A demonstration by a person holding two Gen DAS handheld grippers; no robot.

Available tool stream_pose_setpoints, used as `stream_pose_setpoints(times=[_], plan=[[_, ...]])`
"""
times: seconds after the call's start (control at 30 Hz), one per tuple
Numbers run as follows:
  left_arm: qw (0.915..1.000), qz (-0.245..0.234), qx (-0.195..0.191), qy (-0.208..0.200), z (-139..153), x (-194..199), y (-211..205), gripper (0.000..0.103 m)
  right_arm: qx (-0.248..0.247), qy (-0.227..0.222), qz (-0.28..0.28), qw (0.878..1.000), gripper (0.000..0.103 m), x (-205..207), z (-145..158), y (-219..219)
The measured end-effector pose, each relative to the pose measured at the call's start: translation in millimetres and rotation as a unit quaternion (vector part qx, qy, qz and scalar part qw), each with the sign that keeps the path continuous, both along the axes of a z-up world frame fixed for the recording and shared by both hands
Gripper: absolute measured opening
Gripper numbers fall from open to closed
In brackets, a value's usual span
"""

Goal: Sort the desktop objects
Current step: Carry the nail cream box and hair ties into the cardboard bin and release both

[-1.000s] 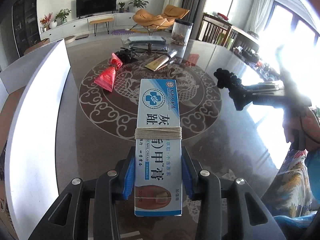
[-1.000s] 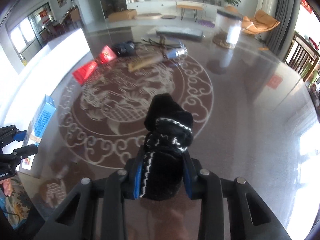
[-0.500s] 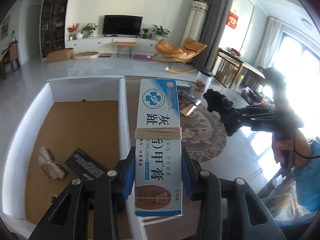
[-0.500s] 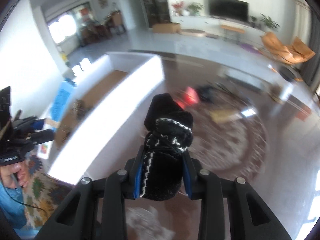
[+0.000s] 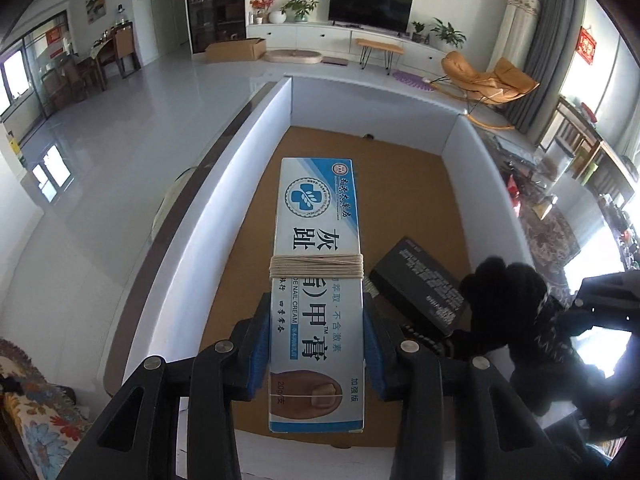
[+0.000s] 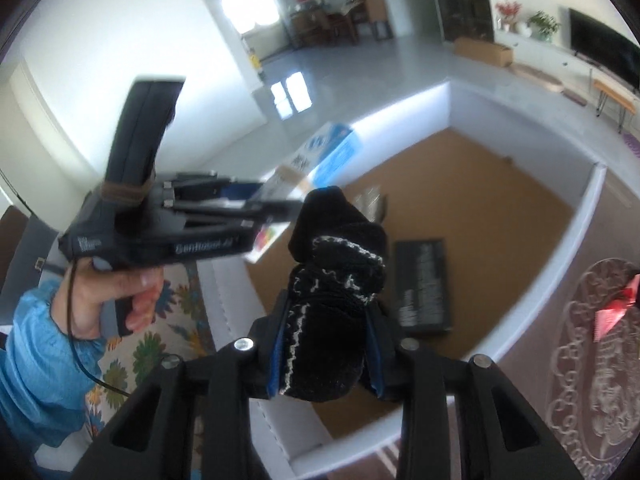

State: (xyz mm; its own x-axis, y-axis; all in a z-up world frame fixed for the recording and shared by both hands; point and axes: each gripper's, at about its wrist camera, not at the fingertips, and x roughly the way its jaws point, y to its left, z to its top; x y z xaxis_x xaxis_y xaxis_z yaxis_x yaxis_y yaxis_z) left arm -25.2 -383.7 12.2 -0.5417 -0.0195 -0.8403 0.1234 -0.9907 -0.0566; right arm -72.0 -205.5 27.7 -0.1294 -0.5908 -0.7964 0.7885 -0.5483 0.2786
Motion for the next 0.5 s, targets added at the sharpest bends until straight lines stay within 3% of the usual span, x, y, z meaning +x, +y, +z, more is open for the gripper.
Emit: stream_pose_setpoints(times=[0.07, 0.1, 0.17, 0.23, 0.37, 0.5], plan=[[0.9998, 0.009, -0.003, -0.02, -13, -2, -6, 0.041, 0.022, -0.02, 0.01, 1.0, 0.04, 3, -21, -16], [0.9992, 0.016, -0.008, -0.035, -21, -1, -7, 0.041, 0.037, -0.033, 0.008, 0.999, 0.048, 2, -35, -21], [0.9977, 0.025, -0.017, -0.06, -35, -7, -9, 0.051, 0.037, -0.045, 0.003, 0.998, 0.103, 1, -44, -22], [0.9974, 0.033, -0.026, -0.06, -39, -4, -10, 0.077, 0.02, -0.045, -0.005, 0.999, 0.103, -1, -42, -14], [0.9966, 0.057, -0.054, -0.022, -21, 4, -4, 0.081, -0.023, -0.019, -0.025, 0.999, 0.103, 1, -21, 22], [0.9978, 0.039, -0.032, 0.044, 20, 12, 26, 0.081, -0.048, 0.057, -0.106, 0.992, 0.103, -1, -2, 100]])
